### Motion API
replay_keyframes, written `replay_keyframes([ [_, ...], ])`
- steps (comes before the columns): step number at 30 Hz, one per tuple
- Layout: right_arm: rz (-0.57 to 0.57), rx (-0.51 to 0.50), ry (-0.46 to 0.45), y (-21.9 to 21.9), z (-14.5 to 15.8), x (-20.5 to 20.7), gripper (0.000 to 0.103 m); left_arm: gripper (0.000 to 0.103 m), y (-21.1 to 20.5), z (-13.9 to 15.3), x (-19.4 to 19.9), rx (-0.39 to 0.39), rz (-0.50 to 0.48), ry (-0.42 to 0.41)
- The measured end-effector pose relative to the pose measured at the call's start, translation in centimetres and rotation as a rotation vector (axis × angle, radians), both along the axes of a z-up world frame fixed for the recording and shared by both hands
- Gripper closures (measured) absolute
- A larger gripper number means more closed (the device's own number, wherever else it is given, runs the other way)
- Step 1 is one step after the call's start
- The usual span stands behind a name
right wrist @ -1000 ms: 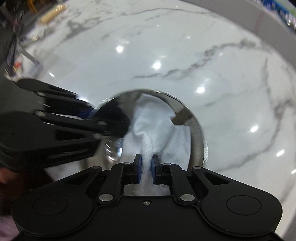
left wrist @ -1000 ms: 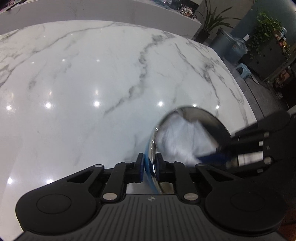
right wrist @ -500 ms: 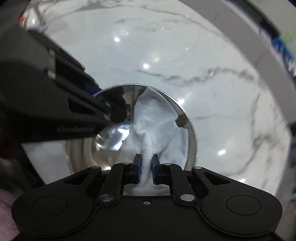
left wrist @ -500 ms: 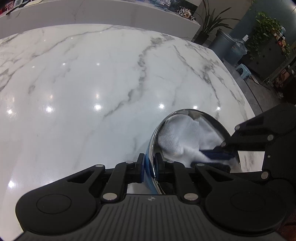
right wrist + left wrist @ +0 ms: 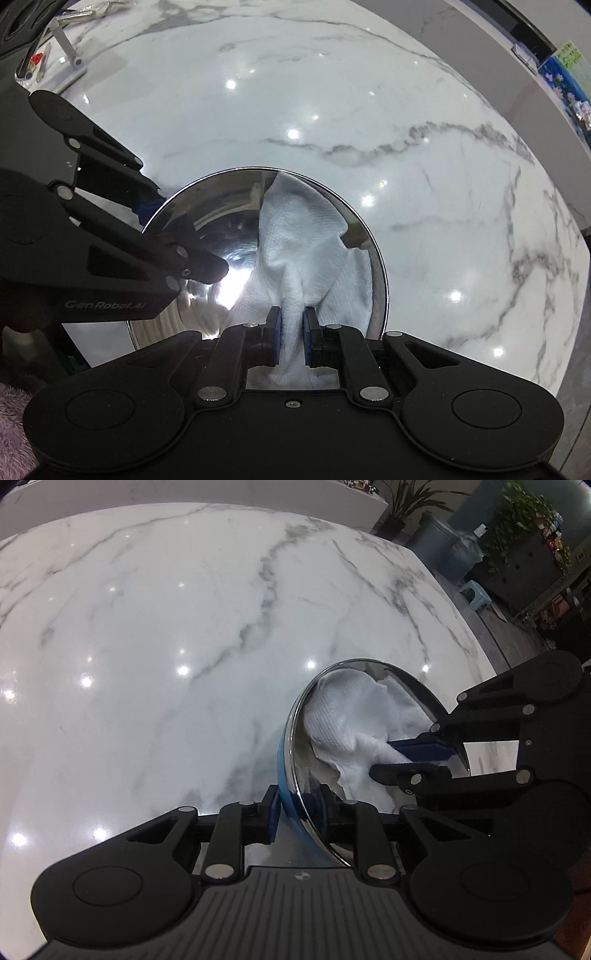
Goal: Clean bowl
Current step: 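Hold the bowl tilted with the left gripper while the right gripper wipes its inside with the cloth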
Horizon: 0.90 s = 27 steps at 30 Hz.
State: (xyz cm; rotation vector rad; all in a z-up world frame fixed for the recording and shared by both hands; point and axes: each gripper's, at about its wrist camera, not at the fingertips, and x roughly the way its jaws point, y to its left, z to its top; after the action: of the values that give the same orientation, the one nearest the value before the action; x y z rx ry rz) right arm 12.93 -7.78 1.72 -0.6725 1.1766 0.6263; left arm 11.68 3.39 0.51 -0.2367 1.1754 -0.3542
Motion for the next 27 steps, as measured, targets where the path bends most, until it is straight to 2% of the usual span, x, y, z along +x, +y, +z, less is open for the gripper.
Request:
replay_keyframes([
  [6, -0.017, 0.008, 0.011, 0.0, 0.1, 0.0, 0.094, 0.088, 0.2, -0.1, 0.2, 0.003, 0.033, -0.013],
  [9, -0.04, 0.066, 0.071, -0.1, 0.4, 0.0, 0.093, 0.089, 0.3, -0.1, 0.3, -0.001, 0.05, -0.016],
  [11, -0.085, 0.159, 0.158, -0.4, 0.6, 0.4, 0.093, 0.089, 0.3, 0.0, 0.4, -0.001, 0.056, -0.019],
  [13, -0.112, 0.205, 0.205, -0.6, 0.5, 0.6, 0.093, 0.089, 0.3, 0.0, 0.4, -0.001, 0.059, -0.02],
  [16, -0.107, 0.195, 0.213, -0.7, 0.0, 0.7, 0.093, 0.09, 0.3, 0.0, 0.4, 0.0, 0.059, -0.021],
  [20, -0.075, 0.155, 0.191, -0.4, -0.1, 0.6, 0.094, 0.09, 0.3, 0.0, 0.5, 0.002, 0.058, -0.026],
  [24, 0.02, 0.0, 0.054, 0.5, 0.2, -1.2, 0.094, 0.09, 0.4, -0.1, 0.5, 0.003, 0.056, -0.029],
  [27, 0.051, -0.043, 0.009, 0.7, 0.1, -1.9, 0.094, 0.09, 0.1, 0.0, 0.3, 0.006, 0.055, -0.029],
])
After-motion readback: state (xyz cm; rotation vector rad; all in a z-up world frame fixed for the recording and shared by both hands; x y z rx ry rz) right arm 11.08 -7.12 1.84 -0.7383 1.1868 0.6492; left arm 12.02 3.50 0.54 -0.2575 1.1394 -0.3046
